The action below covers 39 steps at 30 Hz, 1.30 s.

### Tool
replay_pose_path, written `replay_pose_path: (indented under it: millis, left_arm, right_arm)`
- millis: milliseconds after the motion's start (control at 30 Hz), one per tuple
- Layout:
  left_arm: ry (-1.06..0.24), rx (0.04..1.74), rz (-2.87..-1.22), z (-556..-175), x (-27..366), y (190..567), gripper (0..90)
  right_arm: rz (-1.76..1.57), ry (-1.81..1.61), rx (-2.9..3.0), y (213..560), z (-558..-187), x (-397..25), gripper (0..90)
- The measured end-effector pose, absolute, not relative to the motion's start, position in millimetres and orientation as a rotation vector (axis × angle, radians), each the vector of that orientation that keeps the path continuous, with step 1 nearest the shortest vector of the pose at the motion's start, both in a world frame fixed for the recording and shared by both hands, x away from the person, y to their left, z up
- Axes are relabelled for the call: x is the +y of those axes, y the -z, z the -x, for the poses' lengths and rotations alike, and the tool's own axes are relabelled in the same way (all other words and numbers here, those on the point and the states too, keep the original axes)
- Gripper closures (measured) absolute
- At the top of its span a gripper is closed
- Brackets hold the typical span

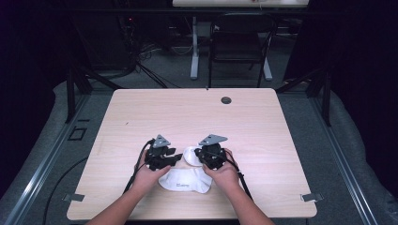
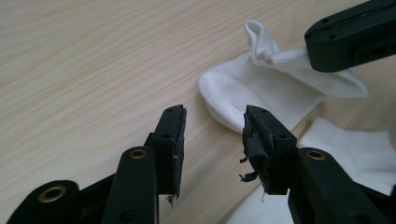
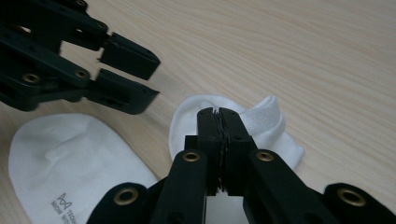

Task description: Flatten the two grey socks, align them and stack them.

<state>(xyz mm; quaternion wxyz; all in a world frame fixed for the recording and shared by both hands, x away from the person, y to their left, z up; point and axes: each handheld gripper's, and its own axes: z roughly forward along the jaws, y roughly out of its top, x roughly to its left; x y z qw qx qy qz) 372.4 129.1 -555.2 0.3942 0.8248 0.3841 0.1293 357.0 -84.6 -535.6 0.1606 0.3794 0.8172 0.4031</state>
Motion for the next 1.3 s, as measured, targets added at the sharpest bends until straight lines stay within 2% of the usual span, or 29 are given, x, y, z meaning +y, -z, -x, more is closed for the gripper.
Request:
replay_pose_path:
  millis: [167,333,567,933,1300]
  left_arm:
    - [-0.325,0.966,-2.086,-379.8,115.3,558.5,60.2]
    - [-0.294,1.01,-2.1,-384.4,108.9,567.5,66.3]
    - [-0.278,1.04,-2.135,-386.5,109.5,571.5,88.8]
    - [-0.322,1.086,-2.102,-383.7,133.4,558.4,89.8]
    - [-0.333,1.105,-2.099,-376.4,151.3,561.3,89.8]
  right_arm:
    - [-1.087,-1.161,2.315,536.5,-355.6,-87.3,88.4]
    - [-1.087,-1.168,2.312,537.0,-355.0,-89.9,88.4]
    - [-1.08,-1.177,2.297,535.5,-353.6,-93.4,88.4]
    - [-1.088,-1.178,2.25,530.2,-352.3,-111.4,88.4]
    - [-1.171,-1.08,2.26,555.9,-356.1,-129.8,88.4]
